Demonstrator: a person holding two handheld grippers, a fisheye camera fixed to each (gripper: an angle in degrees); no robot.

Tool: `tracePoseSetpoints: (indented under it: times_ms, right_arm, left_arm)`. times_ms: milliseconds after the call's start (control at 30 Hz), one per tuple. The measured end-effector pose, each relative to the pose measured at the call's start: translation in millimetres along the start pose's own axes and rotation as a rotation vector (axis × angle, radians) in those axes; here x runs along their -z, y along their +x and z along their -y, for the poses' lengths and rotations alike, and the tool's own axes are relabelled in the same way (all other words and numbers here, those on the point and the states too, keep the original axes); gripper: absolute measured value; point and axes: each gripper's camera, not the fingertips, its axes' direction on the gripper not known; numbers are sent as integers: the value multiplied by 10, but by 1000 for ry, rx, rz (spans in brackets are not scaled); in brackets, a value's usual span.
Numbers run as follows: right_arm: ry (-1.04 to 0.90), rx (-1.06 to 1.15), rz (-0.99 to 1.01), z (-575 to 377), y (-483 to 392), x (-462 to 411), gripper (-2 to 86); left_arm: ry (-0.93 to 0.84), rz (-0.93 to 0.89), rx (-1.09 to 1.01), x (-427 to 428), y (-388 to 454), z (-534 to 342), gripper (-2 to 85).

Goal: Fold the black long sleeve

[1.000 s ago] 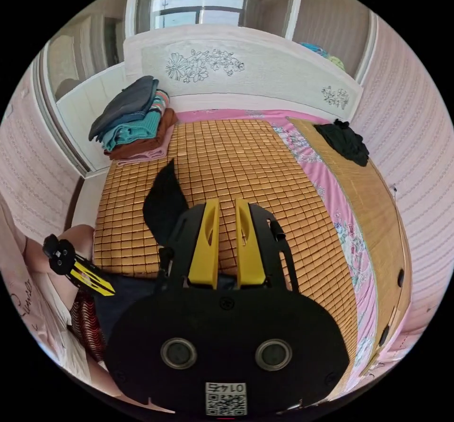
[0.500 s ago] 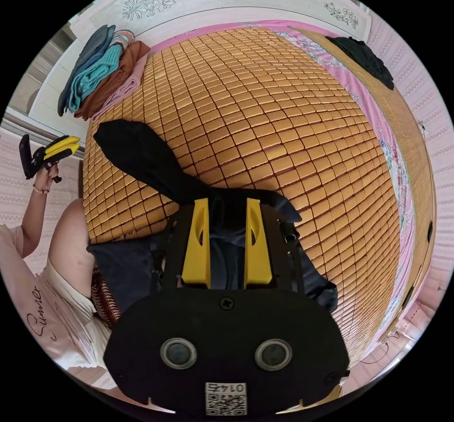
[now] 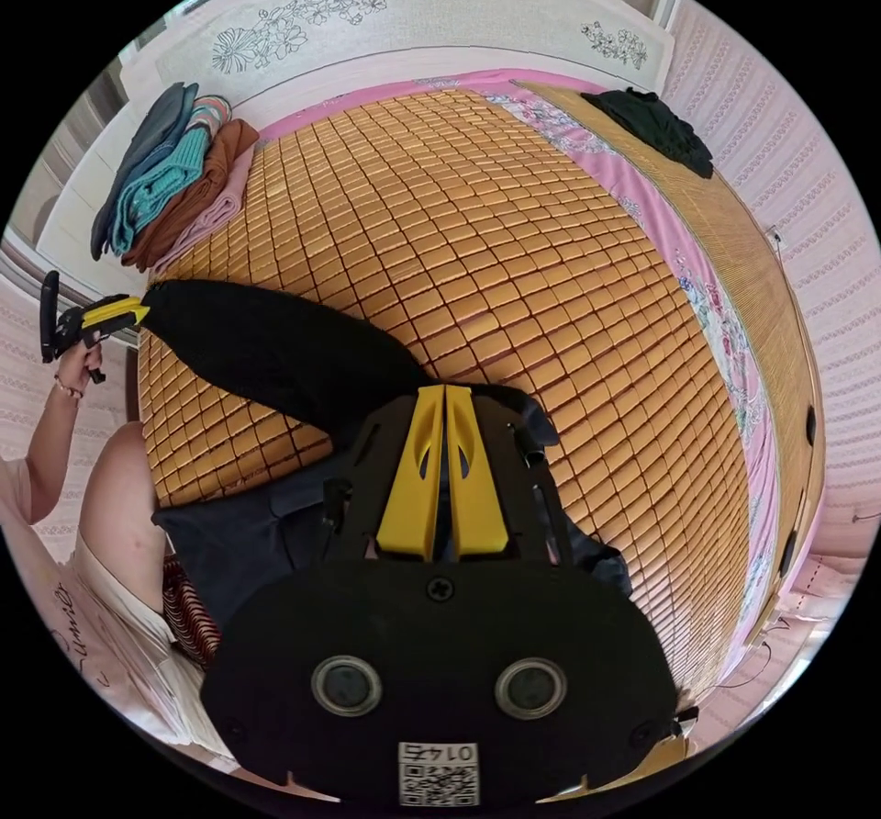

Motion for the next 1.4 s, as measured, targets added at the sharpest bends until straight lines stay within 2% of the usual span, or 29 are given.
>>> tracePoseSetpoints:
  times_ms: [67,167,267,367,533,667,767,933,1000,1067,1133,1200,1300,1400]
  right_arm:
    - [8,1,9,57,-15,-23,-4]
    - [3,9,5,200,-87,-146,-4]
    - [-57,-5,-12,349,-145,-386,-4]
    - [-110,-23,-29,435,-174,-579,-4]
    - [-120,-34,-40,474,-209,-691,-4]
    - [-128,-50,-13,496,-176,-739,-4]
    - [-127,-54,-6,504,-169,-778,-4]
    - [-127,-38,-14,496,-200,-836,-4]
    - [-129,-11,-25,498,-232,-850,-4]
    - [-130,6,-23,502,-253,-878,-4]
    - [-134,3,-24,507,-264,-929,-4]
    - [-120,-16,-26,510,-266,-965,-4]
    - [-119,-26,-23,524,-246,-1015,-4]
    - [-127,-32,-11,532,-227,-1065,-4]
  left_arm:
    - [71,-35,-19,410,38,-107,-4]
    - [151,3,-26,779,-18,-130,5]
    - [90,48,60,540,-340,-52,37]
    - [74,-14,141,413,-559,-64,58]
    - [26,15,135,314,-508,-36,73]
    - [-111,68,181,-41,-614,-23,92]
    - [-50,-8,180,85,-679,-39,72]
    - [-66,-86,137,-2,-762,-61,1]
    - [-10,-232,155,329,-791,-127,-6]
    - [61,-263,157,676,-803,-151,-6]
    - [97,-235,177,835,-882,-124,-4]
    - [44,-128,216,724,-1044,-91,9]
    - [43,-174,284,586,-1183,-146,37]
    - [14,-146,242,442,-1080,-130,52]
